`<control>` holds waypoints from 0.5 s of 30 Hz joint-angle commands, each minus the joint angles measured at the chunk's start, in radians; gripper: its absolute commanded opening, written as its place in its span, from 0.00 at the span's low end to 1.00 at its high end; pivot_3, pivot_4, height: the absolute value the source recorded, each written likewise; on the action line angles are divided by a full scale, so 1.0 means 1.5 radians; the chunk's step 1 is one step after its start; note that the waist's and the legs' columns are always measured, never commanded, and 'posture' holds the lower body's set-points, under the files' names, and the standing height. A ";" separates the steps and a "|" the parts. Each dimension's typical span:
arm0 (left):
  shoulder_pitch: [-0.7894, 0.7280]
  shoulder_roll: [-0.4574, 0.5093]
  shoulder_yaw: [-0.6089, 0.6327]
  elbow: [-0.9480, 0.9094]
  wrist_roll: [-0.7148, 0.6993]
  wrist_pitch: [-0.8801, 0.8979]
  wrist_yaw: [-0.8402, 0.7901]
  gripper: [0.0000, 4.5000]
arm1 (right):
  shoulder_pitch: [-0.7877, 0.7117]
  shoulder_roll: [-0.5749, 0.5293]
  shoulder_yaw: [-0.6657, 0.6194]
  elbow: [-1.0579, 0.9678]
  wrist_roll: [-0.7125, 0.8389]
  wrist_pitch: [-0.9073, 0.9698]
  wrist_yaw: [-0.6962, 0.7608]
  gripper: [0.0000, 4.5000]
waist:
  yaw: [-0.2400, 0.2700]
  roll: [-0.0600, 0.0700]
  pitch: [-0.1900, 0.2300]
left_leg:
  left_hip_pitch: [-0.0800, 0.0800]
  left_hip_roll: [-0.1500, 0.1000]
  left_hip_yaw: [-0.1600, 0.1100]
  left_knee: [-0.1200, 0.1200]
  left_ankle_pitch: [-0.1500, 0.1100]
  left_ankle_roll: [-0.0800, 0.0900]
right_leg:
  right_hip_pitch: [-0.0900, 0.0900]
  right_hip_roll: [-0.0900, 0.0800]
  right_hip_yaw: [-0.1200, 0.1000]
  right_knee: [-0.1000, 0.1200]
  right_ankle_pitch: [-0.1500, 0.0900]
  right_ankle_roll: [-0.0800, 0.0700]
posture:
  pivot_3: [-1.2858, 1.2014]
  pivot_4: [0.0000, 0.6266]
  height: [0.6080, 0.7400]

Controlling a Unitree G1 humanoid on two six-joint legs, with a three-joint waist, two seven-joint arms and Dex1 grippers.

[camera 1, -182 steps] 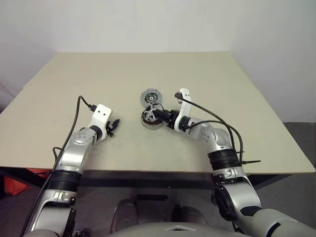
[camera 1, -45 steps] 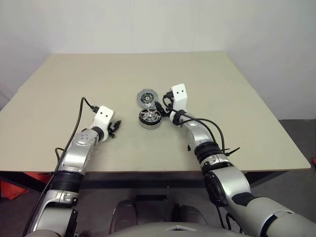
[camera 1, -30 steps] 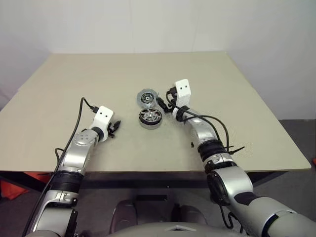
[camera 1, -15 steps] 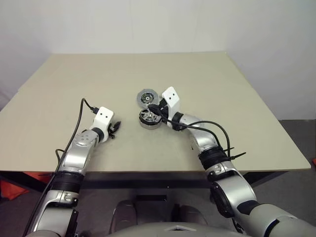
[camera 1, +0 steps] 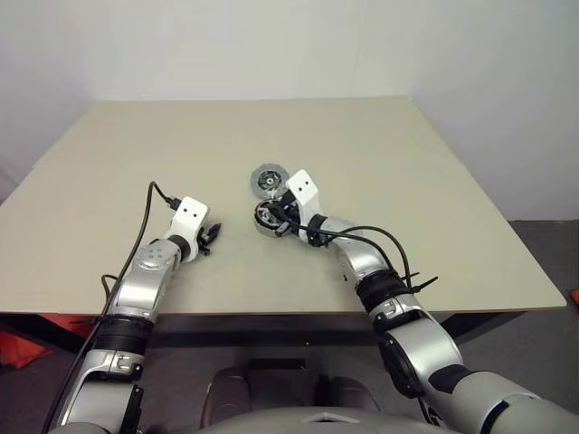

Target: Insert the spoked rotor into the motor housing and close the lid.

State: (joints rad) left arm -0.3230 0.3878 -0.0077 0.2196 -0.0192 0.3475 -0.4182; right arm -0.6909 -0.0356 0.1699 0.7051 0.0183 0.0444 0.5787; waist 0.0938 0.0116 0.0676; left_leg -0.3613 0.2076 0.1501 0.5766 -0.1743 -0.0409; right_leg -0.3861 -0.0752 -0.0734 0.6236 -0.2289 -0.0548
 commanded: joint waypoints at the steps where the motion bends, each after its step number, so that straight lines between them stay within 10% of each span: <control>1: -0.006 0.004 0.007 -0.019 0.001 -0.010 0.007 0.51 | -0.015 -0.001 -0.012 0.002 0.005 -0.004 -0.003 0.00 | 0.000 0.000 0.000 | 0.000 0.000 0.000 0.000 0.000 0.000 | 0.000 0.000 0.000 0.000 0.000 0.000 | 0.52 0.00 1.00; 15: -0.006 0.003 0.007 -0.014 -0.001 -0.012 0.009 0.51 | -0.006 0.008 -0.016 -0.188 0.088 0.053 0.101 0.00 | 0.000 0.000 0.000 | -0.004 0.000 0.000 0.000 0.000 0.001 | -0.003 0.000 0.000 -0.001 0.000 0.000 | 0.52 0.00 1.00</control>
State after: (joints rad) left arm -0.3199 0.3871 -0.0073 0.2191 -0.0202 0.3448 -0.4095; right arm -0.6990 -0.0274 0.1352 0.4815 0.1236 0.1062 0.7093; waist 0.0945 0.0116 0.0677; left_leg -0.3676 0.2076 0.1500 0.5766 -0.1748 -0.0400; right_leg -0.3907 -0.0751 -0.0735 0.6228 -0.2288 -0.0552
